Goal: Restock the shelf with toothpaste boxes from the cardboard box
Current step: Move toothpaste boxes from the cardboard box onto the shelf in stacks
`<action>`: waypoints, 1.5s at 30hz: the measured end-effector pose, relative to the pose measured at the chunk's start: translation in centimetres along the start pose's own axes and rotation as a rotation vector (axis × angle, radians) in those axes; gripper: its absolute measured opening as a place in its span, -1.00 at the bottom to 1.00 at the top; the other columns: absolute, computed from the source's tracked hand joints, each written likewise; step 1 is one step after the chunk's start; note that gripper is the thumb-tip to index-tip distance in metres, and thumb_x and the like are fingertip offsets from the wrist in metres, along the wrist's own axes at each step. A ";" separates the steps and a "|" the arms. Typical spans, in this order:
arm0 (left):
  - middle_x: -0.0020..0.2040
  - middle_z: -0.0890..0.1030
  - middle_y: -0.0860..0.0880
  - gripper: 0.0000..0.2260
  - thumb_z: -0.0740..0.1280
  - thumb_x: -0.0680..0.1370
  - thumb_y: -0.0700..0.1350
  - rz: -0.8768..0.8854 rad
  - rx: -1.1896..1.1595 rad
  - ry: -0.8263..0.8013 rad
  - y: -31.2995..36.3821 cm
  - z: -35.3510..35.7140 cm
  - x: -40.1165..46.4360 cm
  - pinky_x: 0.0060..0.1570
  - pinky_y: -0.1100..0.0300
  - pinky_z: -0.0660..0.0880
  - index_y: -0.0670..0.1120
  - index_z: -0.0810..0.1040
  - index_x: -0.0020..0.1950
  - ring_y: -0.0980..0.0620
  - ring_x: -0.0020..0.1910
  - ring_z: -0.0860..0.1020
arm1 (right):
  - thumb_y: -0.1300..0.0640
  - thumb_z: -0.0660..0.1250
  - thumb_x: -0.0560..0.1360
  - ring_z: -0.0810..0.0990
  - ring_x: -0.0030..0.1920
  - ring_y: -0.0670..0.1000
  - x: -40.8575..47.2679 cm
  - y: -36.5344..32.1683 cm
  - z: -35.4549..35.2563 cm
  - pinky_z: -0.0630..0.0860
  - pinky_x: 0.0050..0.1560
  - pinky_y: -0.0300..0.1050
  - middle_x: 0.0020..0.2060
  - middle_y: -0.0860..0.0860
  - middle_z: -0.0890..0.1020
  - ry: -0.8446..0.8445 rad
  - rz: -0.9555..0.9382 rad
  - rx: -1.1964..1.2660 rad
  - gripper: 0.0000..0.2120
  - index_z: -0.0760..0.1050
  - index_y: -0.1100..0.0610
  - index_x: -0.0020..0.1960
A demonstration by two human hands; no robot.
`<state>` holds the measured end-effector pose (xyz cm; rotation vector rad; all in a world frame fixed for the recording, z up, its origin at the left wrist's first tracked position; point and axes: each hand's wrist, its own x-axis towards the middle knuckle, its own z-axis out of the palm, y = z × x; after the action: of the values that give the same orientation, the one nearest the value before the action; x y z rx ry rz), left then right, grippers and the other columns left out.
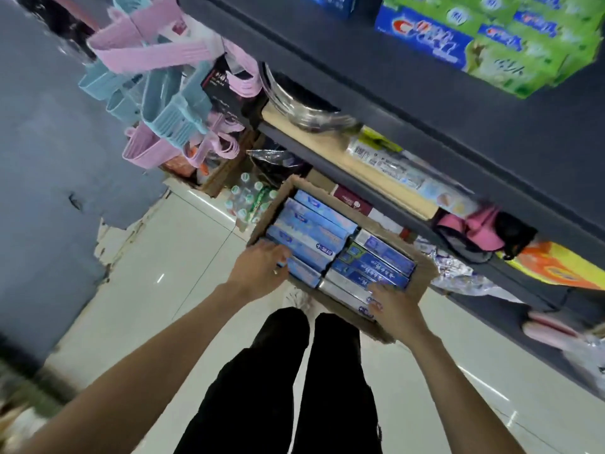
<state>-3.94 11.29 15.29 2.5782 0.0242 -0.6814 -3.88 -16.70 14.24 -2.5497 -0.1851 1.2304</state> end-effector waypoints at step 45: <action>-0.06 0.70 0.03 -0.60 0.30 0.46 0.08 -0.342 -1.580 0.075 10.7 -6.4 -4.3 -0.24 0.20 0.58 -0.06 0.47 0.24 0.06 -0.15 0.66 | 0.00 0.30 0.51 0.42 -0.31 -0.18 -11.0 -7.2 -8.7 0.34 -0.32 -0.35 -0.23 -0.09 0.46 0.540 -0.118 0.777 -0.76 0.34 0.08 0.08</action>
<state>-3.33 5.06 26.91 1.0542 0.7179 -0.3657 -3.86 -14.45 29.83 -2.0247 0.2218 0.3988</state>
